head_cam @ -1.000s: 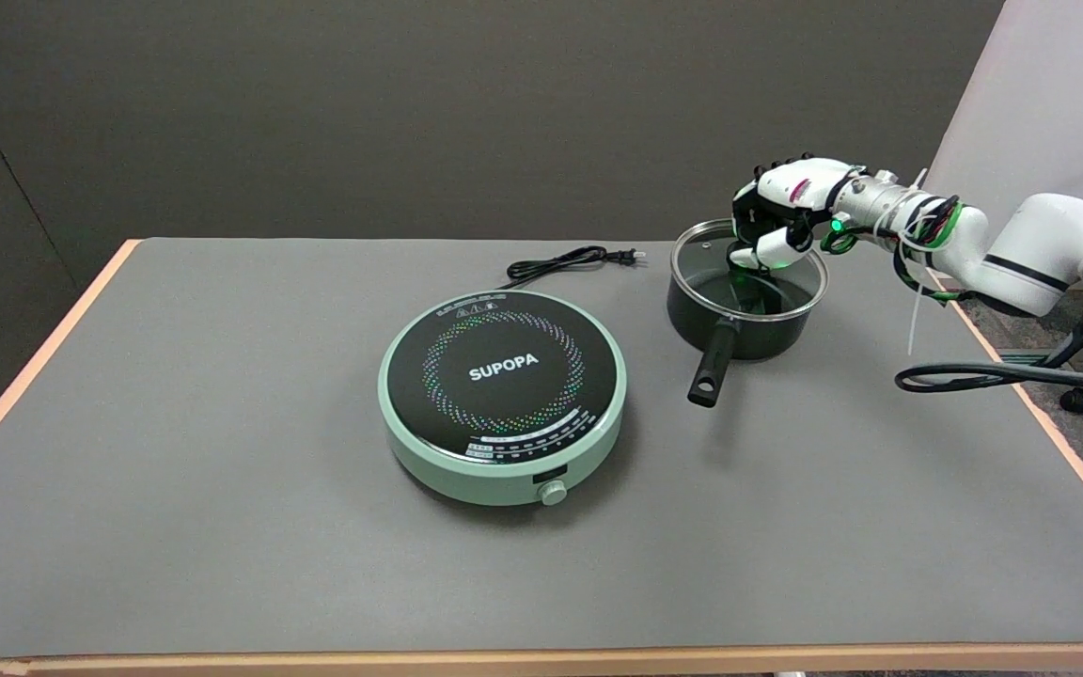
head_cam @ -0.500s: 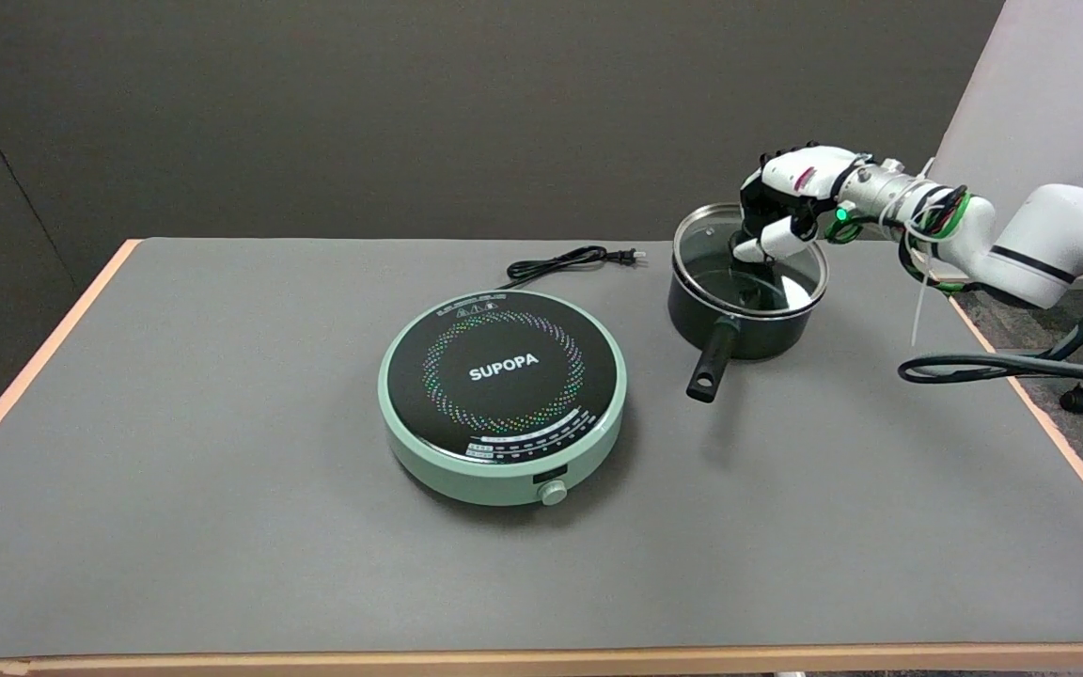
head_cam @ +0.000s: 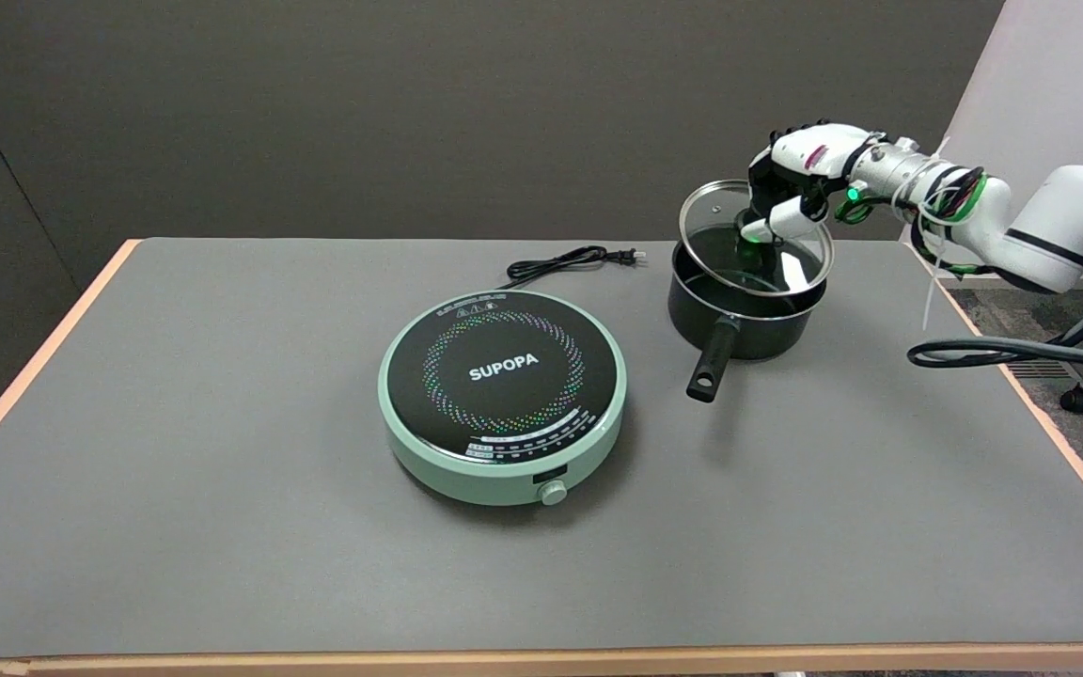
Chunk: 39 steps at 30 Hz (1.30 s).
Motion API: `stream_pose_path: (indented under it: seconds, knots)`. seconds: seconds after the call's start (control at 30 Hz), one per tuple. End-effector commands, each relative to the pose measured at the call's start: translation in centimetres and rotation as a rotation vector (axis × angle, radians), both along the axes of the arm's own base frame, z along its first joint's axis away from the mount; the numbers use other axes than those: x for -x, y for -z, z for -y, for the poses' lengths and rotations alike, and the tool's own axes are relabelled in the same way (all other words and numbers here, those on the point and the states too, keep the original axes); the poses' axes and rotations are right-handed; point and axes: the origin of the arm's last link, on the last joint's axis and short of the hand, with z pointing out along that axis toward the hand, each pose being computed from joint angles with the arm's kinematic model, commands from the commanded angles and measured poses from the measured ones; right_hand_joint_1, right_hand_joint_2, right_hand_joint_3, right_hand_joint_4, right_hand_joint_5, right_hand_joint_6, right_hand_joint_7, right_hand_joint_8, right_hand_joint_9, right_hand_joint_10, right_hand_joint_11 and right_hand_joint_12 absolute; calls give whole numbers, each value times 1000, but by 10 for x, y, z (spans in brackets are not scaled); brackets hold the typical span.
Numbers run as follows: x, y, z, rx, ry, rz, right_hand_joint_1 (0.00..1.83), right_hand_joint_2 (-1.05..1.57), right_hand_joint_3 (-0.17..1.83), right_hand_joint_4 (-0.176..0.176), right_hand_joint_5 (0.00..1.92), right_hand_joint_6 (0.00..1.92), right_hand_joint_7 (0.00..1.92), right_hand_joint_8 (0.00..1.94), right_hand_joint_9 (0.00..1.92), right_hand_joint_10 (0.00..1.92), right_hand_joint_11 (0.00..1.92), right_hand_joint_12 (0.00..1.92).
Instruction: Pick up the pot lid.
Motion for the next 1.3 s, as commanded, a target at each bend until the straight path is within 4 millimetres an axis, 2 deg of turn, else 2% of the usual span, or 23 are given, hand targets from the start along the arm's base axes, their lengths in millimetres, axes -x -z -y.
stream_pose_path:
  seconds: [0.03, 0.5, 0.63, 0.9, 1.1, 1.17, 1.3]
  knots:
    - [-15, -11, -2, 23, -19, -15, 1218, 1030, 293, -93, 728, 1353, 1026, 1047, 947, 1109, 719, 1139]
    - [-34, -32, -10, 108, -70, 120, 1217, 1026, 303, -87, 725, 1373, 1022, 1036, 955, 1092, 761, 1145]
    - [-40, -43, -18, 132, -82, 123, 1223, 1020, 306, -101, 733, 1336, 1032, 1056, 954, 1141, 740, 1216]
    - [-47, -73, -42, 216, -117, 158, 1223, 1014, 315, -99, 738, 1329, 1033, 1061, 956, 1154, 737, 1239]
    - [-39, -99, -68, 287, -189, 346, 1218, 1028, 297, -90, 728, 1361, 1025, 1039, 958, 1126, 754, 1218]
    - [-46, -108, -76, 310, -240, 403, 1220, 1027, 293, -90, 733, 1357, 1034, 1024, 957, 1166, 727, 1299]
    - [-48, -123, -91, 342, -298, 473, 1220, 1027, 291, -90, 733, 1357, 1034, 1022, 956, 1173, 739, 1325]
